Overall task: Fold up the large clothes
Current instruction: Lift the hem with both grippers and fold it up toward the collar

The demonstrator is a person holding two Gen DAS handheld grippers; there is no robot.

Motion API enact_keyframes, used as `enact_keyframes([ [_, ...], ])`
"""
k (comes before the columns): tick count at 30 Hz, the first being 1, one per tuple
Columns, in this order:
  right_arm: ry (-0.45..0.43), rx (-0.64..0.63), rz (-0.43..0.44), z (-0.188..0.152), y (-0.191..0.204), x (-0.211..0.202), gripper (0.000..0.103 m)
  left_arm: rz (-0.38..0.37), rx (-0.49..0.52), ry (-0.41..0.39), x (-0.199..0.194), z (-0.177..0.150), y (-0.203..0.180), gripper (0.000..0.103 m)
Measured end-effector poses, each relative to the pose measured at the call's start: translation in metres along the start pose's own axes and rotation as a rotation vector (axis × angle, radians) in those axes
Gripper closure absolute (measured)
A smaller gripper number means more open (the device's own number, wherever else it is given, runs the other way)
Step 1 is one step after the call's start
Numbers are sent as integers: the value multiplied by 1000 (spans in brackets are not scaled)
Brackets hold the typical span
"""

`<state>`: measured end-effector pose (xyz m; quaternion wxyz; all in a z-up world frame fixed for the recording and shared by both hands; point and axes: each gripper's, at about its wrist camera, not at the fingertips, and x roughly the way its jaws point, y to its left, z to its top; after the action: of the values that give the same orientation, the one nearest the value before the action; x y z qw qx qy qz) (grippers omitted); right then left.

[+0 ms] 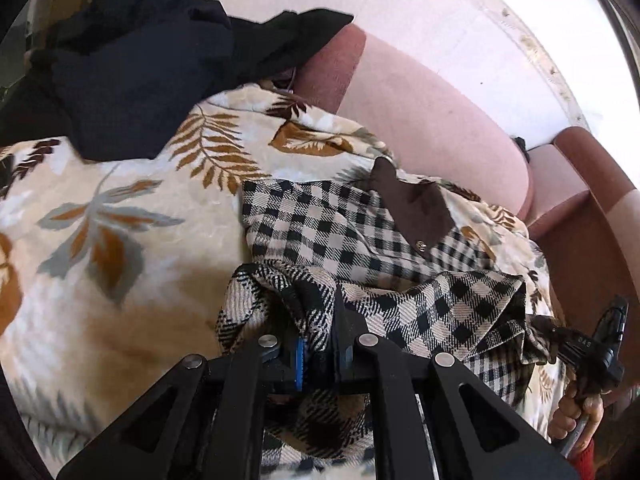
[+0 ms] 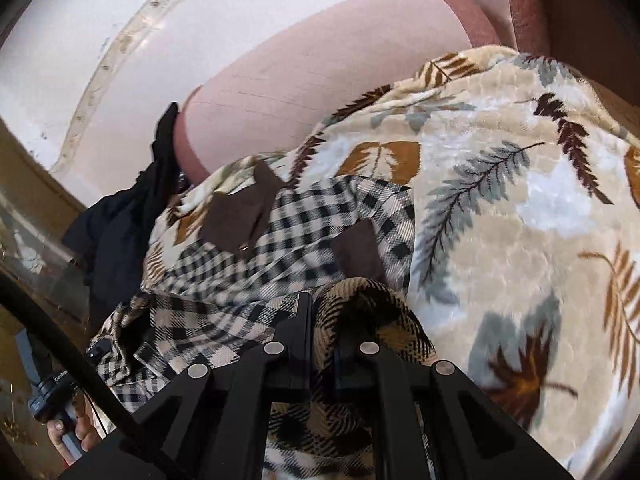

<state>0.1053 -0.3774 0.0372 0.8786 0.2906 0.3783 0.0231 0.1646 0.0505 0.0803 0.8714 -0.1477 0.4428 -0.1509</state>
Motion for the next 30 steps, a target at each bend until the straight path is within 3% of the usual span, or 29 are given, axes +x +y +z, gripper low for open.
enact_keyframes([
  [4, 31, 92, 55, 18, -22, 26, 94, -19, -8, 16, 22, 10, 3, 93],
  [9, 38, 197, 130, 36, -43, 48, 93, -109, -82, 1, 33, 28, 16, 93],
  [17, 38, 181, 99, 52, -40, 81, 93, -151, -194, 26, 62, 46, 29, 91],
  [24, 31, 204, 127, 66, -44, 95, 92, -179, -256, 41, 78, 57, 37, 91],
  [26, 21, 221, 142, 69, -47, 93, 85, -203, -278, 47, 79, 58, 40, 87],
  [28, -24, 239, 143, 72, -52, 84, 47, -255, -298, 50, 76, 60, 42, 76],
  [30, -108, 261, 104, 74, -56, 68, 28, -297, -329, 18, 68, 62, 45, 68],
])
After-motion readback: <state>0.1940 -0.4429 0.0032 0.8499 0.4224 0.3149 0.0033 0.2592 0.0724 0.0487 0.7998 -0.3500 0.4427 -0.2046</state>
